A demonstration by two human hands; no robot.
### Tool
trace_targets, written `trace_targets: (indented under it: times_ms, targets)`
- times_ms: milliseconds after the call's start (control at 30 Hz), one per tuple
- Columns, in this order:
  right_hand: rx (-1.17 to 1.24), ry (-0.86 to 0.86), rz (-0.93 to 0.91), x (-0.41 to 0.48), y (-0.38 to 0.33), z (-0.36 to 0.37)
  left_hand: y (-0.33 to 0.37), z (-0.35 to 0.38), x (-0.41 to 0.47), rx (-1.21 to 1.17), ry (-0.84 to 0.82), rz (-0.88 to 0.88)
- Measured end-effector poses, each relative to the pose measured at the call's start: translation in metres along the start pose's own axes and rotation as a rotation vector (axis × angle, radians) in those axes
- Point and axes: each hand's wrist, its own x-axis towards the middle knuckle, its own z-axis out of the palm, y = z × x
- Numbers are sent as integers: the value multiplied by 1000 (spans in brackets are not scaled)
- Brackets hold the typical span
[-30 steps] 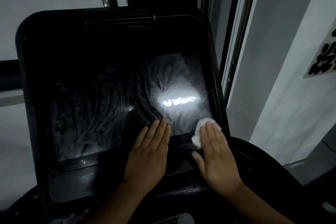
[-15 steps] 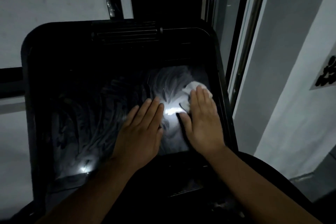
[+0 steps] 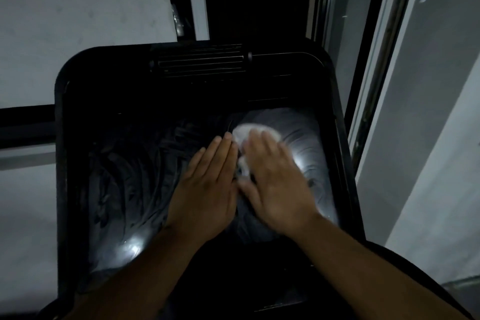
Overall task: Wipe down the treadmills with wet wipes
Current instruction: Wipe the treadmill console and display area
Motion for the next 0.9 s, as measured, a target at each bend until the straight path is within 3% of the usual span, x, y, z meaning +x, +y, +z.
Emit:
trace_targets:
  times_ms: [67, 133, 267, 300, 467, 533, 667, 700, 833, 900]
  targets:
    - [-35, -89, -186, -44, 3, 1, 0, 0, -1, -16, -4, -11]
    - [-68, -82, -206, -58, 33, -5, 0, 1, -1, -14, -11, -19]
    - [-68, 52, 189, 3, 48, -17, 2, -1, 1, -8, -14, -28]
    - [-41, 60, 211, 10, 35, -13, 2, -2, 1, -7, -17, -28]
    - [-90, -111, -197, -109, -1, 11, 13, 0, -39, -5, -25, -49]
    - [-142, -108, -190, -141, 19, 8, 22, -1, -68, -9, -33, -56]
    - [-26, -29, 141, -114, 12, 4, 44, -3, -97, -14, -77, -105]
    - [10, -49, 140, -118, -2, 7, 48, -3, -101, -20, -89, -123]
    - [-76, -165, -202, -205, -10, 24, 62, -3, -131, -43, -127, -109]
    - [-105, -140, -155, -220, 12, 19, 70, -6, -151, -39, -157, -99]
